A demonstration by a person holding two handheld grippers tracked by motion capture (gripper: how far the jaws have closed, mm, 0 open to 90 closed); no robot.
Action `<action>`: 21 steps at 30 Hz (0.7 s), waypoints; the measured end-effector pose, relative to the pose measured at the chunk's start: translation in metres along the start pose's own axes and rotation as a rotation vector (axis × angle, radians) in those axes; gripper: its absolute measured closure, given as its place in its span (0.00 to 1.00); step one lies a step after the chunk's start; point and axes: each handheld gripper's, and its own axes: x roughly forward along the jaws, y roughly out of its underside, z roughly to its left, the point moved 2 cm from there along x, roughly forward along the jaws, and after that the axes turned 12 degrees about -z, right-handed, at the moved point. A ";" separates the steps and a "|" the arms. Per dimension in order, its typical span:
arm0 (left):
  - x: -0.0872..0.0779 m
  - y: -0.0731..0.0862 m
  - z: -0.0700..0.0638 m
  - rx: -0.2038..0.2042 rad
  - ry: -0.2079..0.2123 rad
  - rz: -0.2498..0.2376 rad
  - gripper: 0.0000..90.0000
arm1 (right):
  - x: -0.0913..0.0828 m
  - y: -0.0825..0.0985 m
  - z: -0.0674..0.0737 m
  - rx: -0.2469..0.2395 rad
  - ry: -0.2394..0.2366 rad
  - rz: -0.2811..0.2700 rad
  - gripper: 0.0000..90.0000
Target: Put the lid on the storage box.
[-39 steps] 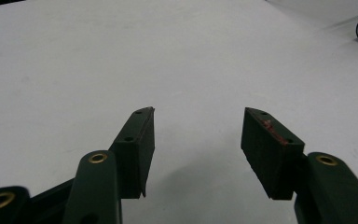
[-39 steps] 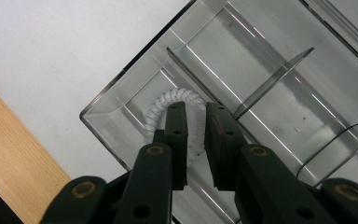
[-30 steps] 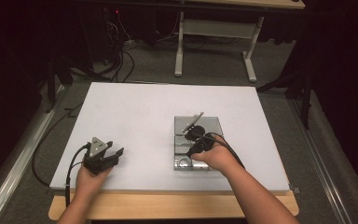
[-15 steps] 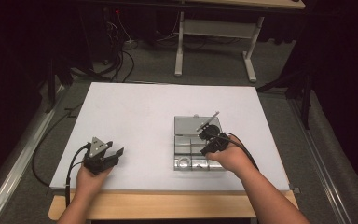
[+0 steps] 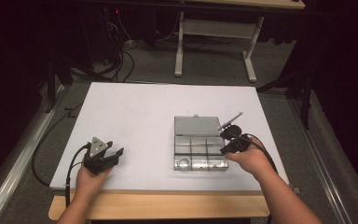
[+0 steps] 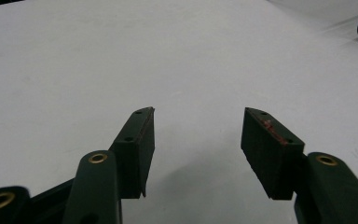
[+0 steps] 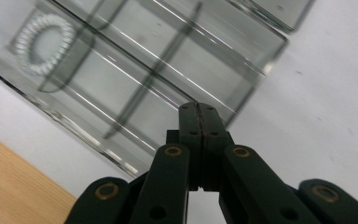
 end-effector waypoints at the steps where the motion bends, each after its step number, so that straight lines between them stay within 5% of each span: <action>1: 0.000 0.000 0.000 0.000 0.000 0.000 0.50 | -0.001 0.002 -0.004 -0.007 0.004 -0.003 1.00; 21: 0.000 0.000 0.000 0.002 -0.001 0.001 0.50 | 0.000 0.043 -0.046 0.090 0.083 -0.032 1.00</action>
